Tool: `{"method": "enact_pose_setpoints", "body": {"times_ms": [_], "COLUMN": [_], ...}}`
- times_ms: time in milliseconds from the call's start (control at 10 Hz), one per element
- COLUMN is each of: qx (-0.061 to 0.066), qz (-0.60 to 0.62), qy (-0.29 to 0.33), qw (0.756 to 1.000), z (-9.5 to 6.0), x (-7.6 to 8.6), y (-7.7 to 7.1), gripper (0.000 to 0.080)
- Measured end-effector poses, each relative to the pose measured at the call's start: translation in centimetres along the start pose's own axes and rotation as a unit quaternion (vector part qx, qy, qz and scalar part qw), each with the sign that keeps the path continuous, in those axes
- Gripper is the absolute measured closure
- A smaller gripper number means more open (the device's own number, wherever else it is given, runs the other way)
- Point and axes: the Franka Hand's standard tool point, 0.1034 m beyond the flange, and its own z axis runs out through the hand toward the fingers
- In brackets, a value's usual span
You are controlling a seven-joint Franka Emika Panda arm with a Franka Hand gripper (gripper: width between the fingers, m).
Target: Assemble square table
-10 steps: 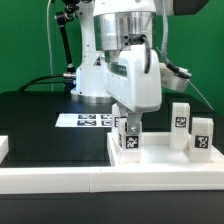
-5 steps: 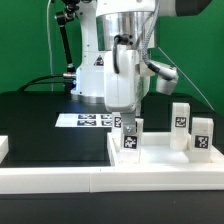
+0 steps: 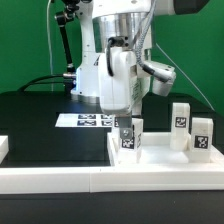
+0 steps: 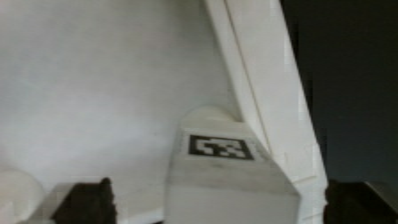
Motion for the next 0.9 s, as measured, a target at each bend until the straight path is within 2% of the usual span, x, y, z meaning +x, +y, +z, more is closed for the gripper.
{"method": "enact_pose_setpoints", "body": {"times_ms": [100,300,600,700,800,900], "qx": [-0.007,-0.006,-0.007,-0.016,-0.024,-0.026], "qz": [-0.028,-0.108,-0.235,-0.284,-0.357,-0.386], "qy": [-0.001,-0.001,0.0,0.002,0.013,0.016], "qw": [1.0,0.994,0.972,0.959,0.934,0.922], "z": [-0.07,-0.12,-0.11,-0.15,-0.21,-0.2], "x": [0.14,0.35,0.36,0.24,0.17,0.12], "y": [0.05,-0.08,-0.06,0.09,0.08,0.11], "gripper": [0.0166,0.0154,0.0151,0.0151,0.0151,0.0151]}}
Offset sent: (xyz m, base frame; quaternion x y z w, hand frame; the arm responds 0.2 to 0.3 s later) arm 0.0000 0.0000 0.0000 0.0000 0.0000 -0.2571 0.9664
